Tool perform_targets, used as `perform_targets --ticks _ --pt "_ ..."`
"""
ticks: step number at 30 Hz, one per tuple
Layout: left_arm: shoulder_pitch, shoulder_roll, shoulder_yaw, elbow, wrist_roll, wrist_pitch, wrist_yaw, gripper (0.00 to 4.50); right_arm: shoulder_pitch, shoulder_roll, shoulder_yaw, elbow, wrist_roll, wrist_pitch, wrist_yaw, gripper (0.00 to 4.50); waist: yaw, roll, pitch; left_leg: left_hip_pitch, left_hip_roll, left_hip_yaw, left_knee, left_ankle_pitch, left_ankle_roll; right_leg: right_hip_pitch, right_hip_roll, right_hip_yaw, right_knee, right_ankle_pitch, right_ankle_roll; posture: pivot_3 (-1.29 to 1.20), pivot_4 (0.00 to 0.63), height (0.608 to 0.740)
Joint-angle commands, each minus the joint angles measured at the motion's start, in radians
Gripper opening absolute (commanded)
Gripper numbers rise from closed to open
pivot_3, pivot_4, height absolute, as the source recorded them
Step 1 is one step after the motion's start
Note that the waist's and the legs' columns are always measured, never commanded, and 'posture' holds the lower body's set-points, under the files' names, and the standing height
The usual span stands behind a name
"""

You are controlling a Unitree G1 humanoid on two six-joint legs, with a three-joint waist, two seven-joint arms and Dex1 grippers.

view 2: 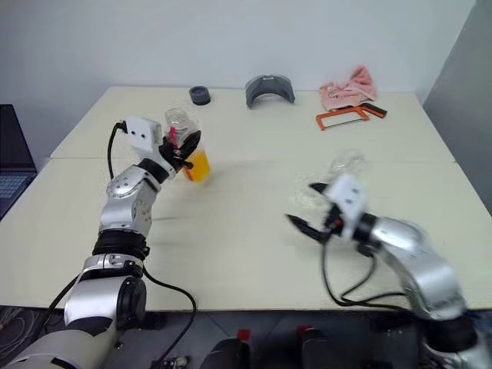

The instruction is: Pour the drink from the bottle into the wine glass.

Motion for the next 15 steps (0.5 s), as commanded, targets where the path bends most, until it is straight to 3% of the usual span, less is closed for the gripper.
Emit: perform_targets --ticks 1,7,15 --pt "-0.037 0.006 0.042 0.010 -0.037 -0.051 0.007 1.66 -0.142 0.111 0.096 0.102 -0.030 0.055 -0.036 4.50 0.003 -0.001 0.000 -0.001 0.000 -0.001 0.000 0.000 -0.001 0.000 -0.001 -0.001 0.000 0.000 0.000 0.00 0.150 0.740" --pt "-0.050 0.009 0.035 0.094 -0.004 -0.105 0.037 1.66 -0.279 0.220 0.174 0.275 -0.122 0.011 -0.043 4.50 0.019 -0.003 -0.001 -0.003 -0.002 -0.002 0.001 0.001 -0.002 -0.001 -0.004 -0.002 -0.003 0.000 0.000 0.00 0.150 0.740" --pt "-0.056 -0.002 -0.005 0.205 0.069 -0.216 0.099 1.66 -0.292 0.262 0.186 0.308 -0.157 0.001 -0.025 4.50 0.012 -0.003 -0.001 -0.003 -0.002 -0.002 0.000 0.001 -0.002 -0.001 -0.004 -0.002 -0.002 0.000 0.000 0.00 0.150 0.740"
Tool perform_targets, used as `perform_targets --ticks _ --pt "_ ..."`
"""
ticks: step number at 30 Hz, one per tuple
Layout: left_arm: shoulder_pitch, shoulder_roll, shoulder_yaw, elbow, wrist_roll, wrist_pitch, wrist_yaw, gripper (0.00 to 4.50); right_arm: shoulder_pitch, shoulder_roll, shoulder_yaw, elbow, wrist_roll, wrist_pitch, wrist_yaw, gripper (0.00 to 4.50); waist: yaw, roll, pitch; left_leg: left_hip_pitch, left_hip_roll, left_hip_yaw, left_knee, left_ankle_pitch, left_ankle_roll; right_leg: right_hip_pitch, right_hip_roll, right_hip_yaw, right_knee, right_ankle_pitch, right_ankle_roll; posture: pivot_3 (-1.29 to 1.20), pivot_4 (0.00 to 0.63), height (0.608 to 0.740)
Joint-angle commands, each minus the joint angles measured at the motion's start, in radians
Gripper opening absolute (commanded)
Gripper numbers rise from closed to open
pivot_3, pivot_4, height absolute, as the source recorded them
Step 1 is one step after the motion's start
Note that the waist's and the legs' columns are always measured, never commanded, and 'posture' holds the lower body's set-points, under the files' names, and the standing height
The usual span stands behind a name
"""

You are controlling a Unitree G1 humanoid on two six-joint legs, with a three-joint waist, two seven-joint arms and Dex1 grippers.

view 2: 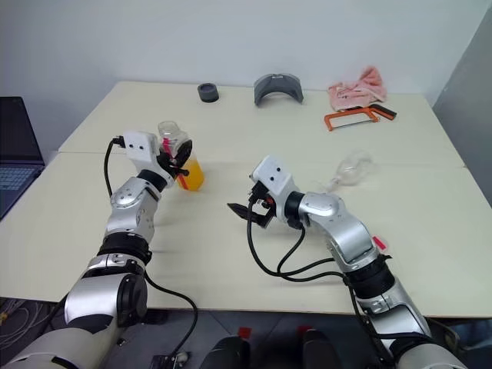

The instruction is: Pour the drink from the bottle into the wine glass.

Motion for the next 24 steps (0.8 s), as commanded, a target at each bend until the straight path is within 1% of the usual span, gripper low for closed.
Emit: perform_targets --ticks 1,3,4,8,11,18,24 --pt "-0.040 0.005 -0.009 0.026 0.028 -0.057 0.047 1.66 -0.020 0.017 -0.008 -0.028 -0.003 -0.008 0.008 4.50 -0.002 0.000 0.000 0.000 0.000 0.000 0.000 0.000 0.000 0.000 0.000 0.000 0.001 0.000 0.000 0.00 0.150 0.740" --pt "-0.044 0.003 -0.005 0.044 0.027 -0.065 0.057 1.66 -0.018 0.023 -0.010 -0.031 -0.006 -0.004 0.008 4.50 -0.005 0.000 0.000 0.000 0.000 0.000 0.000 0.000 0.000 0.000 0.000 0.000 0.001 0.000 0.000 0.00 0.150 0.740" --pt "-0.044 0.001 -0.003 0.049 0.023 -0.070 0.052 2.39 -0.017 0.025 -0.011 -0.032 -0.007 -0.001 0.007 4.50 -0.006 0.000 0.000 0.001 0.000 0.000 0.000 0.000 0.000 0.000 0.000 0.000 0.002 0.000 0.000 0.00 0.150 0.740" --pt "-0.032 -0.013 0.010 0.041 0.003 -0.078 0.047 3.64 -0.007 0.029 -0.016 -0.050 -0.005 0.015 0.004 4.50 -0.010 0.000 0.000 0.001 0.000 0.000 0.000 0.000 0.000 0.000 0.000 0.000 0.003 0.000 0.000 0.00 0.150 0.740" --pt "-0.008 -0.021 0.012 0.014 0.002 -0.081 0.047 4.47 0.001 0.026 -0.022 -0.066 -0.001 0.028 0.005 4.50 -0.013 0.000 0.000 0.001 0.000 0.000 0.000 0.000 0.000 0.000 0.000 0.000 0.003 0.000 0.000 0.00 0.150 0.740" --pt "0.062 -0.033 0.013 -0.073 0.007 -0.072 0.082 4.47 0.016 0.016 -0.032 -0.092 0.007 0.051 0.008 4.50 -0.019 0.000 0.000 0.001 0.000 -0.001 0.000 0.000 0.000 -0.001 0.000 0.000 0.003 0.000 0.000 0.00 0.150 0.740" --pt "0.157 -0.034 0.017 -0.175 0.003 -0.022 0.127 4.47 0.047 0.007 -0.030 -0.126 0.020 0.071 0.014 4.50 -0.019 0.000 0.000 0.001 0.001 -0.001 0.000 -0.001 0.001 -0.001 0.000 0.000 0.004 0.000 0.000 0.00 0.150 0.740"
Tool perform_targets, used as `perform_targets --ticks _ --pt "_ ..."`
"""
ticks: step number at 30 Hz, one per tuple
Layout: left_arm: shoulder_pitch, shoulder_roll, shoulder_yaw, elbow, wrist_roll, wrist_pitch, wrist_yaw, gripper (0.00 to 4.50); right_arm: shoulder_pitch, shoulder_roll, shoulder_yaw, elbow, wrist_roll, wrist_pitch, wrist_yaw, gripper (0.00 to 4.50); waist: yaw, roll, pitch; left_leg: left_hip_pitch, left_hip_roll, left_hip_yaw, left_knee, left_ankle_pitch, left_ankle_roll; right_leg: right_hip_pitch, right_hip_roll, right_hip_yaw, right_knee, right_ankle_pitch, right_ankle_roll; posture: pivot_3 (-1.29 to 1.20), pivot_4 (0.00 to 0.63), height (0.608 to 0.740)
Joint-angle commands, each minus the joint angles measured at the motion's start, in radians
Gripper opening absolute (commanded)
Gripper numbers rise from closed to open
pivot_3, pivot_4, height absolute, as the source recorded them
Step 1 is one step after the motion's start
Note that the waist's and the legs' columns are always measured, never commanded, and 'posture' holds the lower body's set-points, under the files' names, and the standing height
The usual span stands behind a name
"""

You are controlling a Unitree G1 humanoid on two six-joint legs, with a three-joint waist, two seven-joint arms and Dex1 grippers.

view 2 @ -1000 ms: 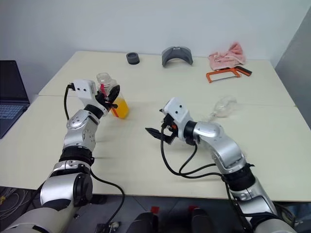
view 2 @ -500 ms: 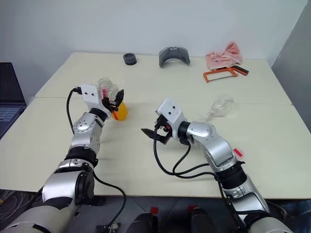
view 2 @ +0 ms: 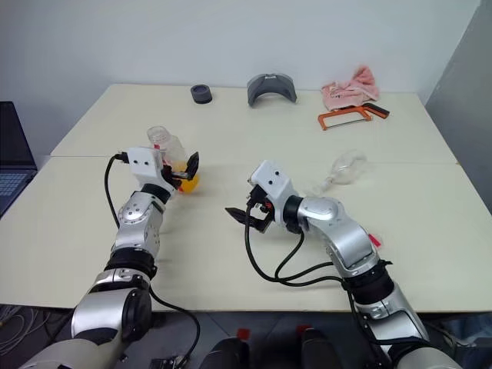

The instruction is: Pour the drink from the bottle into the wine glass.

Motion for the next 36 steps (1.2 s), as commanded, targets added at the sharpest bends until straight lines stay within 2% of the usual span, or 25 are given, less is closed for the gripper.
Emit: perform_targets --ticks 1,17,26,31,36 --pt "0.033 0.005 0.011 -0.082 -0.014 0.021 0.023 4.47 0.007 -0.003 -0.022 -0.057 0.016 0.006 0.007 4.50 0.000 0.000 0.000 0.000 0.000 0.000 0.000 0.000 0.001 0.000 0.000 0.000 0.000 0.000 0.000 0.00 0.150 0.740" --pt "0.216 0.027 0.004 -0.312 -0.021 0.146 0.005 4.47 0.126 -0.069 -0.076 -0.163 0.042 0.085 -0.016 4.50 0.002 0.000 0.000 0.000 0.000 0.000 0.000 -0.001 0.002 0.000 0.000 0.000 0.001 0.000 0.000 0.00 0.150 0.740" --pt "0.360 0.071 -0.027 -0.536 -0.052 0.275 -0.112 4.47 0.218 -0.123 -0.151 -0.279 0.100 0.162 -0.019 4.50 0.004 0.000 0.000 0.000 0.001 0.000 0.000 -0.001 0.002 0.001 0.000 0.000 0.000 0.000 0.000 0.00 0.150 0.740" --pt "0.432 0.105 -0.061 -0.678 -0.111 0.378 -0.239 4.47 0.258 -0.108 -0.299 -0.383 0.244 0.292 -0.043 4.50 0.004 0.000 0.000 0.001 0.001 0.000 0.000 -0.001 0.003 0.001 0.000 0.000 0.000 0.000 0.000 0.00 0.150 0.740" --pt "0.477 0.150 -0.138 -0.826 -0.204 0.499 -0.428 4.47 0.242 -0.071 -0.585 -0.384 0.449 0.582 -0.138 4.50 0.008 0.000 0.000 0.001 0.001 0.000 -0.001 -0.002 0.003 0.002 0.000 0.000 0.000 0.000 0.000 0.00 0.150 0.740"
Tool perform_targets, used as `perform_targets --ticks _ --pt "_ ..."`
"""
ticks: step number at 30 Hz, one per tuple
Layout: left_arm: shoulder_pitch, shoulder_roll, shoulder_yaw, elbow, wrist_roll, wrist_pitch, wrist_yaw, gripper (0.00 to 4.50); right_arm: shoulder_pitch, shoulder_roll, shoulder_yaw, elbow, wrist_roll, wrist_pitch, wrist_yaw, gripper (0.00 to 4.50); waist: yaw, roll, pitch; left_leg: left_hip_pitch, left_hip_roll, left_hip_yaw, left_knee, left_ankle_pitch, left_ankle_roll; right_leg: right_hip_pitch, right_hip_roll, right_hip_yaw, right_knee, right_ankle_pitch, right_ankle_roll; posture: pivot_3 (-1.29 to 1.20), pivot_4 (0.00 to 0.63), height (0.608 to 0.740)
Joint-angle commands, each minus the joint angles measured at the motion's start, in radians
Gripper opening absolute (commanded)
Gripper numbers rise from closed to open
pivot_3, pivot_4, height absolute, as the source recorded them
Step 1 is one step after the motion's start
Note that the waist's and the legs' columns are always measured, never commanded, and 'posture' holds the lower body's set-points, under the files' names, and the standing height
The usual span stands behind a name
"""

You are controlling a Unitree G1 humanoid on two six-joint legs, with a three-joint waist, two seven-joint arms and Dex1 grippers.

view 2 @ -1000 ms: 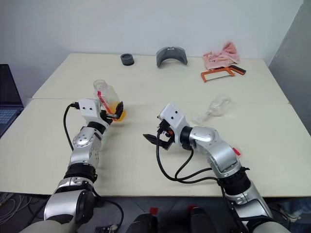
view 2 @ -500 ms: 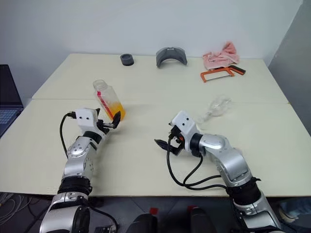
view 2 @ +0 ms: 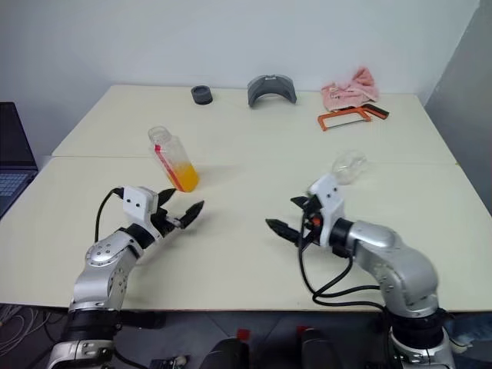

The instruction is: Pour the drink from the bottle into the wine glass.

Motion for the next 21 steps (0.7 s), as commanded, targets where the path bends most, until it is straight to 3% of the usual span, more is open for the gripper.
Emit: perform_targets --ticks 1,5,10,21 --pt "-0.010 0.032 -0.050 -0.115 -0.074 0.069 -0.129 4.47 -0.045 0.031 -0.217 0.029 0.114 0.190 -0.090 4.50 0.002 0.000 0.000 0.000 0.000 0.000 0.000 0.000 0.000 0.000 0.000 0.000 0.000 0.000 0.000 0.00 0.150 0.740" --pt "-0.066 0.070 -0.113 -0.174 -0.139 0.145 -0.280 4.47 -0.144 0.045 -0.389 0.199 0.116 0.320 -0.186 4.50 0.002 0.001 0.000 0.001 0.000 0.002 0.000 0.000 0.000 0.000 0.001 0.001 0.000 0.000 0.000 0.00 0.150 0.740" --pt "-0.129 0.134 -0.198 -0.220 -0.185 0.218 -0.466 4.47 -0.311 0.064 -0.510 0.523 0.094 0.300 -0.261 4.50 -0.009 0.002 0.001 0.003 -0.001 0.008 -0.001 0.000 0.000 0.000 0.003 0.004 0.001 0.000 0.000 0.00 0.150 0.740" --pt "-0.162 0.148 -0.253 -0.237 -0.177 0.230 -0.544 4.47 -0.509 0.049 -0.489 1.044 0.069 0.060 -0.221 4.50 -0.013 0.004 0.002 0.004 0.002 0.016 -0.002 0.000 0.001 0.000 0.003 0.006 0.002 -0.001 -0.002 0.00 0.150 0.740"
